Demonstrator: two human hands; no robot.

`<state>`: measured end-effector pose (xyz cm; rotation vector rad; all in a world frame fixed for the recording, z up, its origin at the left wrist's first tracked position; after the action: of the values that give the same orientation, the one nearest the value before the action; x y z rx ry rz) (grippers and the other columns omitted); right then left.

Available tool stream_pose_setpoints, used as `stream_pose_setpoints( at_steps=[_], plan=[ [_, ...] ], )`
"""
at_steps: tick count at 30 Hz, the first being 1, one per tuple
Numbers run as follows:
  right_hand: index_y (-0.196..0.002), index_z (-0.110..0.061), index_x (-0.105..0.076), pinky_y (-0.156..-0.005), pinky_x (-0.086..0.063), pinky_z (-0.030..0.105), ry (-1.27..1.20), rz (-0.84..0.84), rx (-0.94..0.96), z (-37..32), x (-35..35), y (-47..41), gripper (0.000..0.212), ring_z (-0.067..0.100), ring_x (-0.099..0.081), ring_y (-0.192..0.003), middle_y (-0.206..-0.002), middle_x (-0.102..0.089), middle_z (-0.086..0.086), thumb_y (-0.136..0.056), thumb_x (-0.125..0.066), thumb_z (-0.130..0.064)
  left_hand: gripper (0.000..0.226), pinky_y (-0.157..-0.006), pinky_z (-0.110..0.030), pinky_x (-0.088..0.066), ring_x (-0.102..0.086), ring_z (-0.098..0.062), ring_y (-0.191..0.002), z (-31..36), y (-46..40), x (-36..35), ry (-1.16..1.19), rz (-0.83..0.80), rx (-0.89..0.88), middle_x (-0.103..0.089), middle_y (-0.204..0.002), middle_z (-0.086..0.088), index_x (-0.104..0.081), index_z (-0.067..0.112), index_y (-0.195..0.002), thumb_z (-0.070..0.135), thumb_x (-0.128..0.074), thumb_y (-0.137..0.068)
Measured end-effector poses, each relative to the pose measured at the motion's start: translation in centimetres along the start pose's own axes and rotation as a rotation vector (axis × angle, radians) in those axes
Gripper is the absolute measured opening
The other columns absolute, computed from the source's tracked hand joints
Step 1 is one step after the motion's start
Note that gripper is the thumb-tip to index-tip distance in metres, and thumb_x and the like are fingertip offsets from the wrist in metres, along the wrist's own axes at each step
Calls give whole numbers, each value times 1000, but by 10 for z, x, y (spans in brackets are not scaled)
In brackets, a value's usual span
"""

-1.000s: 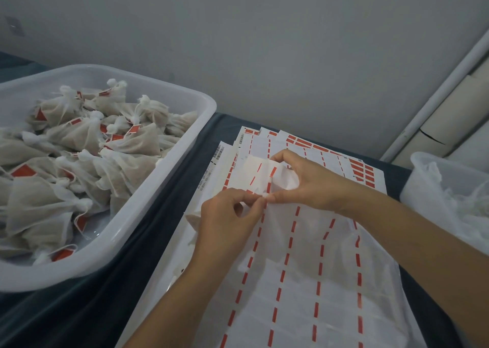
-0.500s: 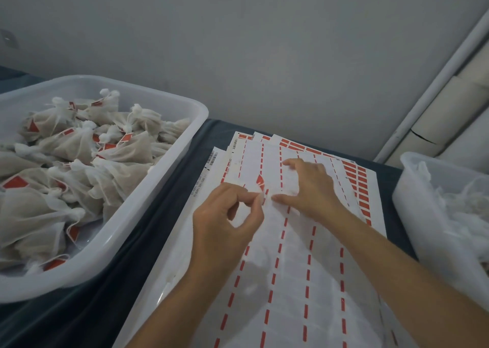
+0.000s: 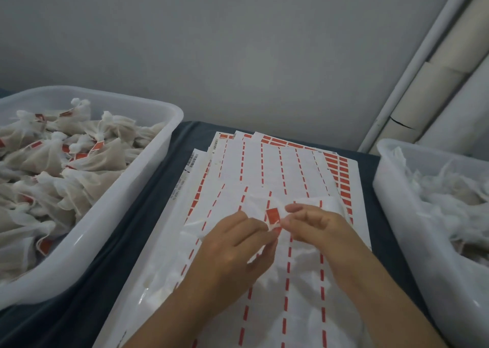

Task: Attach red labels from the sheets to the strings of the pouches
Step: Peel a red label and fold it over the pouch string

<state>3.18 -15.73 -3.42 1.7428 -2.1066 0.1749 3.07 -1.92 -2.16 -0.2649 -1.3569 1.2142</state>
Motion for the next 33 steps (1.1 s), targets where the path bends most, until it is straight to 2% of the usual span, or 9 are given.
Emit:
stream_pose_setpoints(
  at_steps=[3,7,9,11,13,16,20,27,33],
  plan=[
    [-79,-27,-63,-89,-41,26,-48,145,-41,14,8,4,11,11,-57,-99,-104,-60,-17,-81,-62,-37,24,-73,-9,-44,-56,-6,-78,-1,1,-2,63,-12,44,-71,-80,3,-75,13,-83,33,-62,-82],
    [-89,-29,-61,-74,-56,32,-332,324,-98,32,26,14,33,13,-70,-79,-84,-71,-16,-67,-56,-52,31,-74,-9,-48,-57,-2,-83,-5,1,3,216,8,155,-70,-82,4,-75,13,-83,38,-56,-85],
    [-93,-26,-60,-60,-55,22,-532,279,-93,32,25,18,39,4,-70,-76,-79,-72,-19,-62,-58,-51,25,-73,-10,-49,-58,-1,-82,-6,1,2,264,22,203,-70,-81,5,-74,13,-81,33,-60,-81],
    [-97,-25,-62,-52,-51,13,-594,191,-78,31,19,20,38,-2,-68,-78,-86,-72,-17,-67,-61,-48,24,-71,-9,-50,-58,0,-80,-5,1,1,308,21,236,-69,-80,7,-74,12,-79,31,-60,-80],
    [-92,-30,-69,-52,-49,9,-494,56,-58,24,8,24,24,-4,-67,-79,-87,-72,-17,-74,-61,-44,24,-70,-8,-48,-58,1,-80,-3,1,0,343,6,245,-67,-80,9,-74,12,-79,30,-59,-80],
    [-81,-23,-72,-61,-46,2,-397,-97,42,16,-7,27,26,-3,-66,-86,-90,-72,-17,-67,-62,-42,27,-67,-5,-45,-55,1,-78,-1,1,-1,361,-24,243,-67,-78,7,-73,9,-77,29,-55,-81],
    [-82,-18,-70,-63,-46,4,-341,-90,78,19,-6,24,27,5,-67,-79,-82,-72,-7,-67,-62,-39,27,-68,-6,-44,-53,4,-78,-1,2,0,377,-13,226,-63,-79,13,-72,5,-75,23,-52,-83],
    [-78,-17,-69,-69,-52,14,-346,-20,120,21,-2,21,26,13,-68,-73,-77,-72,0,-62,-65,-37,25,-70,-6,-43,-54,4,-80,-1,2,-2,379,-35,225,-60,-87,10,-69,9,-75,23,-51,-84],
    [-72,-19,-71,-67,-52,14,-474,9,87,24,2,20,18,19,-69,-75,-80,-72,6,-64,-67,-34,6,-63,-13,-49,-61,-8,-80,-6,4,-1,594,-43,425,-63,-88,10,-55,27,-83,31,-51,-84]
  ],
)
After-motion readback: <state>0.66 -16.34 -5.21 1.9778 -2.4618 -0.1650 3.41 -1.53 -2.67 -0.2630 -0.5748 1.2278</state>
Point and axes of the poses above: each hand's wrist, its own y-axis away from the middle knuckle, its own x-axis out of the back of the hand, z = x × y, the point moved 7 cm from there along -y, towards the middle knuckle
